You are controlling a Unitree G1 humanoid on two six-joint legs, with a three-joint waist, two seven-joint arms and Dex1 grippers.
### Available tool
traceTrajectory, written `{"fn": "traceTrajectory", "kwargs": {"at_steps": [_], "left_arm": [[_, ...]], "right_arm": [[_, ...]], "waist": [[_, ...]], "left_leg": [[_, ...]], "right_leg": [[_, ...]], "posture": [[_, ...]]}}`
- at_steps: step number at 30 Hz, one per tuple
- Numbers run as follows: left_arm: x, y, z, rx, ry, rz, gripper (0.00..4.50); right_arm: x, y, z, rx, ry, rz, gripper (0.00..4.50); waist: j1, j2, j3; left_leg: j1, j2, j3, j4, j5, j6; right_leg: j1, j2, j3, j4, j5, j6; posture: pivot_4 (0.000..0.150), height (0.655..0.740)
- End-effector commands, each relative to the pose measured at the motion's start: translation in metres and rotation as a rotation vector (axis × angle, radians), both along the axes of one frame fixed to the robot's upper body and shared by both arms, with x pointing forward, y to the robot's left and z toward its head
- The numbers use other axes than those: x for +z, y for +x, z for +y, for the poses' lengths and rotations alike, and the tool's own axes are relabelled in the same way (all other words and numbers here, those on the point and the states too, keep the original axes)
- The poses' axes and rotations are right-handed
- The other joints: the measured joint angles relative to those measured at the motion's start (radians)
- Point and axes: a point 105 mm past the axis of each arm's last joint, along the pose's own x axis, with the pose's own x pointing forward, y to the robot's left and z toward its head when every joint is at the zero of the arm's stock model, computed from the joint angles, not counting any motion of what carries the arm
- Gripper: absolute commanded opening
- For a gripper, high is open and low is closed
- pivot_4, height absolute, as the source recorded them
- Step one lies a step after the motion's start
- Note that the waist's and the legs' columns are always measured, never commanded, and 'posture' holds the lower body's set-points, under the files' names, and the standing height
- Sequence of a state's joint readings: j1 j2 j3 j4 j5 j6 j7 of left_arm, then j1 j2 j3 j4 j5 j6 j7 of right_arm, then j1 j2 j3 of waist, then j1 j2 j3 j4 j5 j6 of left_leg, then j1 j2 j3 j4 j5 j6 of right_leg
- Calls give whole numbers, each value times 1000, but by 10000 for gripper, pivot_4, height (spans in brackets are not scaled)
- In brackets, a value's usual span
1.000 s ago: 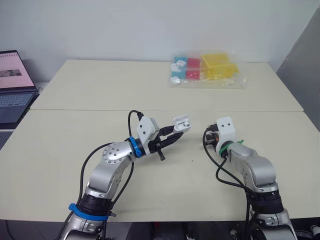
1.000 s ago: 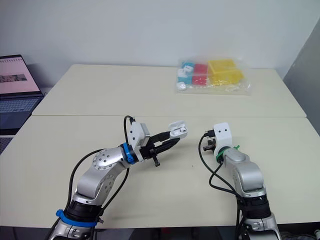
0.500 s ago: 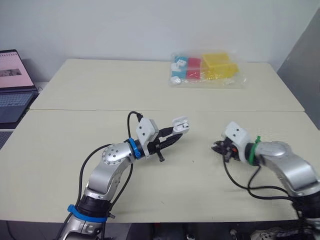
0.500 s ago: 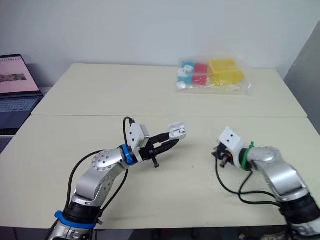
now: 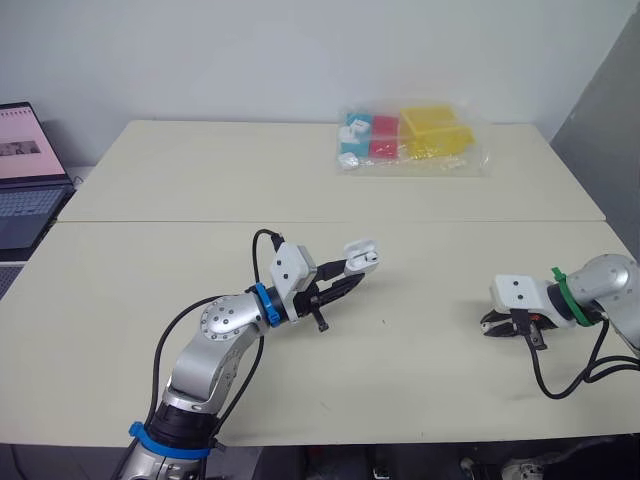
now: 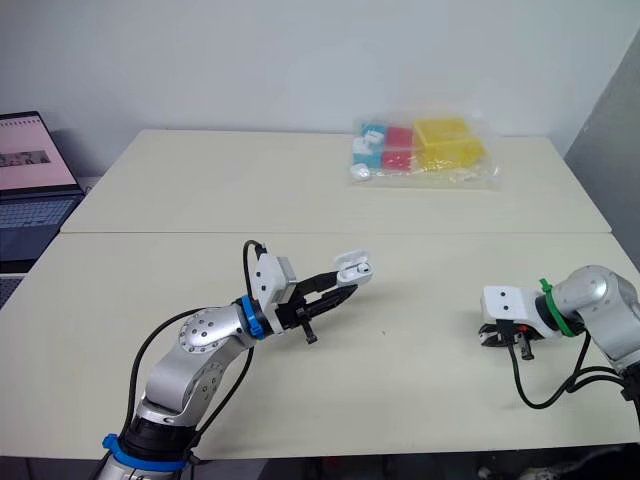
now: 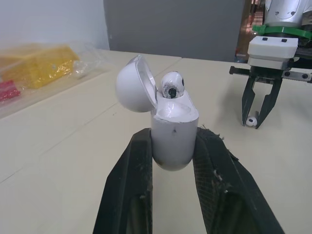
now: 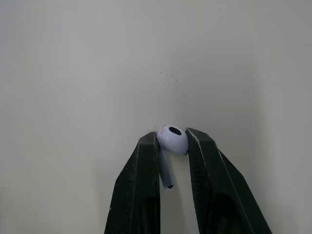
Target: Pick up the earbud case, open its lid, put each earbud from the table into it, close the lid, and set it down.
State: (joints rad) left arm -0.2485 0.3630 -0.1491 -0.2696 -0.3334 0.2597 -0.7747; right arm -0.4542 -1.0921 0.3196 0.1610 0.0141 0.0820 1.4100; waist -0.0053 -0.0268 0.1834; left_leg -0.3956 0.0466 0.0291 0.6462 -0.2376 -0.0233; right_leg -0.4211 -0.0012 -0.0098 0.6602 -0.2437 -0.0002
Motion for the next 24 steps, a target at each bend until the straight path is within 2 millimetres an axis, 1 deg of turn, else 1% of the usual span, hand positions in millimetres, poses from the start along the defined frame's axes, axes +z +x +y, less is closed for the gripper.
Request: {"fn": "traceTrajectory", "kwargs": {"at_steps": [1,2,5,7,9,10,11,12,17,19,21,23,24], "left_arm": [[13,-5,-1,-11,-13,-46,7878],[13,-5,-1,-11,-12,-46,7878],[13,-6,-1,-10,-12,-44,7878],[13,-6,-1,-9,-12,-43,7878],[8,-7,1,-7,-10,-36,7878],[7,-8,1,-6,-9,-34,7878],[6,-8,1,-6,-8,-32,7878],[6,-8,1,-6,-8,-31,7878],[6,-8,1,-5,-8,-29,7878],[6,-8,2,-4,-9,-29,7878],[6,-8,2,0,-11,-27,7878],[5,-8,2,2,-13,-24,7878],[4,-9,1,1,-14,-22,7878]], "right_arm": [[0,0,-3,17,-29,23,4348],[0,4,-3,-7,-33,18,4348],[0,4,1,-1,-19,42,4348],[0,9,2,-20,-17,19,11836],[1,11,3,-18,-7,-1,18048],[3,12,4,-16,1,-13,22756],[5,12,6,8,6,-26,25513],[9,15,6,-4,19,-45,27825],[33,12,9,-13,75,-77,28345],[40,9,11,-15,90,-87,28345],[48,2,15,-55,108,-68,28345],[44,1,8,-144,-22,-93,28345],[43,0,8,-189,-51,-83,28345]], "waist": [[1,0,0],[2,0,0],[2,0,0],[1,0,0],[0,0,0],[0,0,0],[-1,0,0],[-1,0,0],[0,0,0],[1,0,0],[3,0,0],[3,0,0],[3,0,0]], "left_leg": [[0,0,0,0,0,0],[0,0,0,0,0,0],[1,-1,1,1,0,0],[1,0,1,1,0,0],[2,0,1,1,0,0],[3,0,1,1,0,0],[3,0,1,1,0,0],[3,0,1,1,0,0],[3,0,1,1,0,0],[3,0,1,1,0,0],[2,0,1,0,0,0],[2,0,0,0,0,0],[2,0,0,0,0,0]], "right_leg": [[0,0,0,0,0,0],[0,0,0,0,0,0],[1,-1,0,0,0,1],[1,-1,1,1,0,1],[1,-1,1,2,0,0],[1,0,1,2,0,0],[1,0,1,2,0,0],[1,0,1,2,0,0],[1,-1,1,3,0,0],[1,-1,1,3,0,0],[1,-1,1,2,0,0],[1,-1,1,2,0,0],[1,-1,1,2,0,0]], "posture": [[1500,7400],[1500,7400],[1500,7400],[1500,7400],[1500,7400],[1500,7400],[1500,7400],[1500,7400],[1500,7400],[1500,7400],[1500,7400],[1500,7400],[1500,7400]]}}
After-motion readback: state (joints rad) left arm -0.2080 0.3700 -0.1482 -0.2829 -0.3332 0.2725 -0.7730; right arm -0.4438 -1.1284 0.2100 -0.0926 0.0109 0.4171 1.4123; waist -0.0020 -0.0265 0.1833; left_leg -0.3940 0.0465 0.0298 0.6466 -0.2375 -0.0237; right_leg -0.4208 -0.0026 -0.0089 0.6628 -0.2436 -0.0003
